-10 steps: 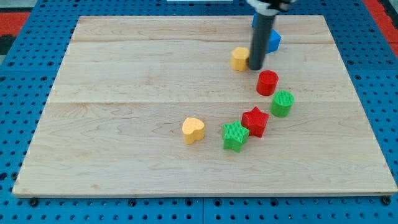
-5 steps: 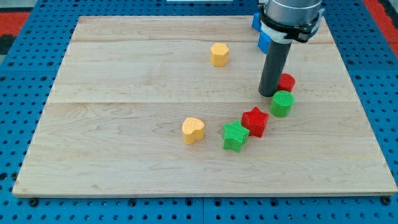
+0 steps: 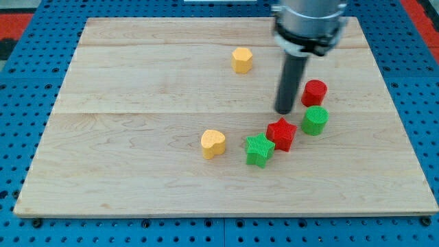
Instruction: Move the red circle to the top of the green circle
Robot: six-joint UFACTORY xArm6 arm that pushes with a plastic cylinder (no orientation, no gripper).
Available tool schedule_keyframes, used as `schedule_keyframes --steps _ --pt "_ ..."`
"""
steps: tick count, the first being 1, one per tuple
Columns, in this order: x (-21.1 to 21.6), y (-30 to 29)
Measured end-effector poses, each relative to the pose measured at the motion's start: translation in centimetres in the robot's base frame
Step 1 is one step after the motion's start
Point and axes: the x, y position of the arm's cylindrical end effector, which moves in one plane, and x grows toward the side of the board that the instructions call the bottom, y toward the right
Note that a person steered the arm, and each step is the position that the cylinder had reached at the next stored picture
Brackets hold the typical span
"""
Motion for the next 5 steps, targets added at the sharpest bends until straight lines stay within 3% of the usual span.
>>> schedule_keyframes --steps 1,2,3,4,5 --pt "0.5 -4.6" --pt "4.6 -4.8" --pt "9.3 -0.5" --pt "9.4 0.3" --pt "7.0 -2.6"
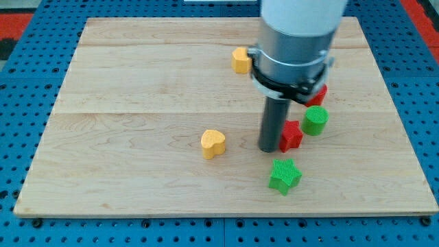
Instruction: Move the red circle to the top of the green circle
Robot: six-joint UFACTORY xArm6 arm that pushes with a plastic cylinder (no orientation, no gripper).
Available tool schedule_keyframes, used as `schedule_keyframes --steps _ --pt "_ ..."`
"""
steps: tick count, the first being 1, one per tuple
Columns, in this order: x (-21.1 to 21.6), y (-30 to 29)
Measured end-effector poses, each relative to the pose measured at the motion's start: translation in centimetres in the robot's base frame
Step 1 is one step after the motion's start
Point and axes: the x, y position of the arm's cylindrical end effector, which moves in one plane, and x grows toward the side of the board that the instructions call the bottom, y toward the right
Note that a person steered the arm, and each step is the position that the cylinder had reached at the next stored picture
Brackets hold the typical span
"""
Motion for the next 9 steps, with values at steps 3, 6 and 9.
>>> schedule_keyframes --steps 3,6,9 --pt "-1.9 2.0" --pt "2.4 4.5" --pt "-0.1 6.4"
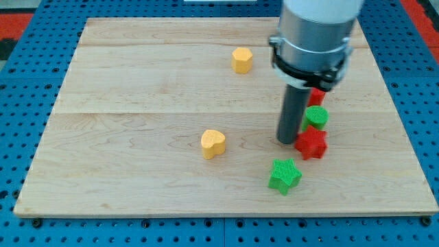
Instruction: Move the red circle to the top of the green circle
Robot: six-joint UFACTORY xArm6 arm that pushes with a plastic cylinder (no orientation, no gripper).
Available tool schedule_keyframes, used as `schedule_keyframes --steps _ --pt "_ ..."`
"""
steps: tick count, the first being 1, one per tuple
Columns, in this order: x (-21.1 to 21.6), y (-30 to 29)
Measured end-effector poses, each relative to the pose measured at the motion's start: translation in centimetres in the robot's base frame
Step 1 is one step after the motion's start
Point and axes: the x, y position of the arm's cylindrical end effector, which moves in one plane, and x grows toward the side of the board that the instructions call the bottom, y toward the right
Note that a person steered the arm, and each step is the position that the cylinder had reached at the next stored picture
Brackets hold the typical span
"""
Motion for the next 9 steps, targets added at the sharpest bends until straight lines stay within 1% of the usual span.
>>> schedule_keyframes --steps 1,2,3,4,5,6,7,9 --pt "1.7 2.1" --pt "0.6 -1.1" --pt "-0.1 -2.7" --pt "-1.1 -0.9" --pt "-1.1 0.7" --pt "-1.6 1.0" --pt "-4.5 0.4" --pt "-3.9 0.8"
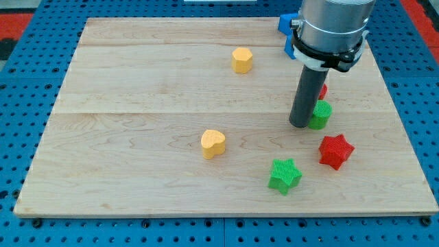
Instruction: Move the red circle to the top of the green circle
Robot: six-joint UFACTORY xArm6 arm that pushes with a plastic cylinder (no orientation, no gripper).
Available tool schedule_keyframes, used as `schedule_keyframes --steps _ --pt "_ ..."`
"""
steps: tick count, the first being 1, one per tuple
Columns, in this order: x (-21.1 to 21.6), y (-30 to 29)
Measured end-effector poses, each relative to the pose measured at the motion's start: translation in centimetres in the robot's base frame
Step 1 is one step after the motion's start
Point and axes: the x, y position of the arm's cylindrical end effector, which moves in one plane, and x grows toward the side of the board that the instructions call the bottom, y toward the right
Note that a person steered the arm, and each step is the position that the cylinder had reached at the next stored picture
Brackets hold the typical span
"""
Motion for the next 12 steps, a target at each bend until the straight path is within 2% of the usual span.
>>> schedule_keyframes --steps 1,3,8,10,11,12 --pt "0.6 0.0" --pt "-2.1 0.3" --pt "-4.5 2.0" --pt "-4.8 4.8" --pt "-4.8 4.6" --pt "-3.4 0.6"
